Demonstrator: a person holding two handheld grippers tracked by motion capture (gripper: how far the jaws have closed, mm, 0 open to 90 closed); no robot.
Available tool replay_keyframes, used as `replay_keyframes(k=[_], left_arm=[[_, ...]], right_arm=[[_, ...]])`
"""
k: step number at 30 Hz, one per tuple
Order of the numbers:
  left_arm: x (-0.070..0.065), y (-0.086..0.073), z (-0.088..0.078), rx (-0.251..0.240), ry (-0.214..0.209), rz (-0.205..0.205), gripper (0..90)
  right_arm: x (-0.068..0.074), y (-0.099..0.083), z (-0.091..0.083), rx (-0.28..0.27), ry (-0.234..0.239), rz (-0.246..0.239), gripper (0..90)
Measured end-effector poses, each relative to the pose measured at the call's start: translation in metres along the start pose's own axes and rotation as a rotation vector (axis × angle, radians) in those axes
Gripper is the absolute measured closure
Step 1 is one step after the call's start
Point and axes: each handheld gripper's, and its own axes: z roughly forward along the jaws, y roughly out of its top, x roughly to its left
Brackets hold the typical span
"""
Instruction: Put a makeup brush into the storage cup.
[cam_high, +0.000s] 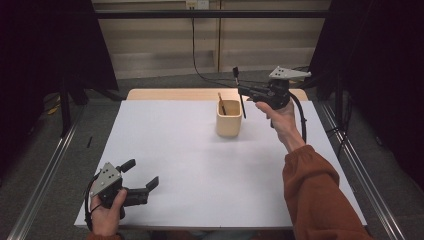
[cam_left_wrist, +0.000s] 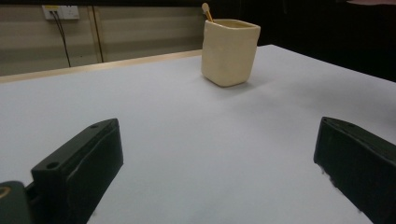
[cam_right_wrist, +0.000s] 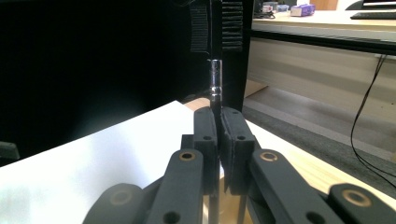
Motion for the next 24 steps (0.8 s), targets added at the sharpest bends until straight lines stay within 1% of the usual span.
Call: replay_keyframes(k=[1,2,9,11,12,17,19,24], left_arm=[[-0.001,0.000,0.000,-0.005,0.002,-0.013,1.3],[-0.001,0.000,0.000,-0.005,0.001,-0.014,1.3],[0.000,0.000,-0.001,-0.005,0.003,-0.010,1.3],[0.000,0.000,0.000,-0.004,0.003,-0.014,1.4],[0.000,0.000,0.000,0.002,0.003,-0.002,1.4],[0.000,0.000,0.000,0.000,0.002,-0.007,1.3],[0.000,0.000,0.000,-0.001,0.004,-0.008,1.4],[0.001,0.000,-0.001,-0.005,0.003,-0.009,1.4]], right_arm=[[-0.001,0.001,0.000,-0.002,-0.002,-0.001,86.2],[-0.002,0.003,0.001,-0.002,-0.009,-0.005,86.2],[-0.007,0.009,0.005,0.005,-0.026,-0.011,86.2],[-0.007,0.010,0.006,-0.003,-0.030,-0.006,86.2],[-0.007,0.010,0.007,-0.009,-0.028,-0.003,86.2],[-0.007,0.009,0.015,0.005,-0.040,-0.009,86.2],[-0.007,0.008,0.018,0.011,-0.048,-0.021,86.1],[-0.012,0.009,0.027,0.011,-0.057,-0.015,86.1]])
